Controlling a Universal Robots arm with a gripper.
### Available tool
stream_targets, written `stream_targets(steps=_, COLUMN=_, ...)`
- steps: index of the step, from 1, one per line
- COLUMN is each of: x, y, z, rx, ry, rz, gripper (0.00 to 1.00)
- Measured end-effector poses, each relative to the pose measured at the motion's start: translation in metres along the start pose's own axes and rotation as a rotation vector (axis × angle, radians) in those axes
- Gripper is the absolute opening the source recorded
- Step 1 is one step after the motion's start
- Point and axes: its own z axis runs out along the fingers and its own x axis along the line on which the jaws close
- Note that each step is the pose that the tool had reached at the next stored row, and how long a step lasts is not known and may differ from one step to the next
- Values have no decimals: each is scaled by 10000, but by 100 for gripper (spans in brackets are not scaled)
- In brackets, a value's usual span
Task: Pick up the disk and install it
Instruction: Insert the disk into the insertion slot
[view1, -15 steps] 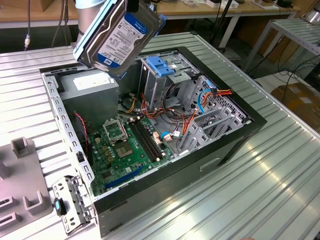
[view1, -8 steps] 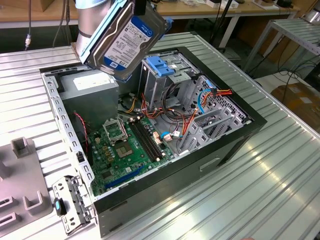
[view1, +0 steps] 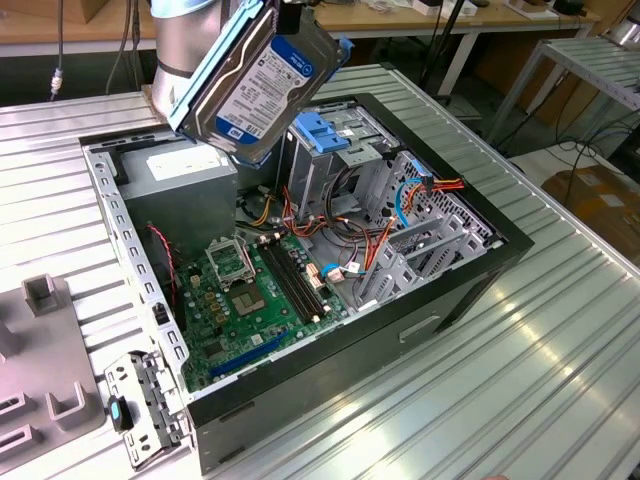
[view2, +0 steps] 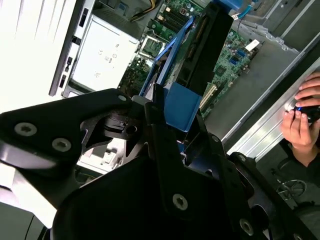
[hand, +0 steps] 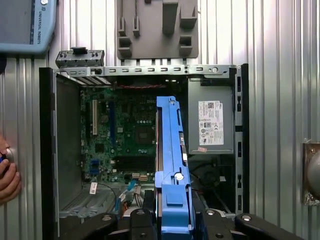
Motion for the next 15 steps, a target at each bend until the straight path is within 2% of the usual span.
stream_targets(steps=2, x=56, y=-44, z=12, rx=-1, ry=0, rz=-1, gripper=37)
stream_targets(steps=10, x=199, y=-143, z=40, rx=0, ry=-1, rz=-1, gripper=37)
stream_targets(steps=15, x=351, y=-226, z=67, rx=2, ry=-1, rz=-1, gripper=37)
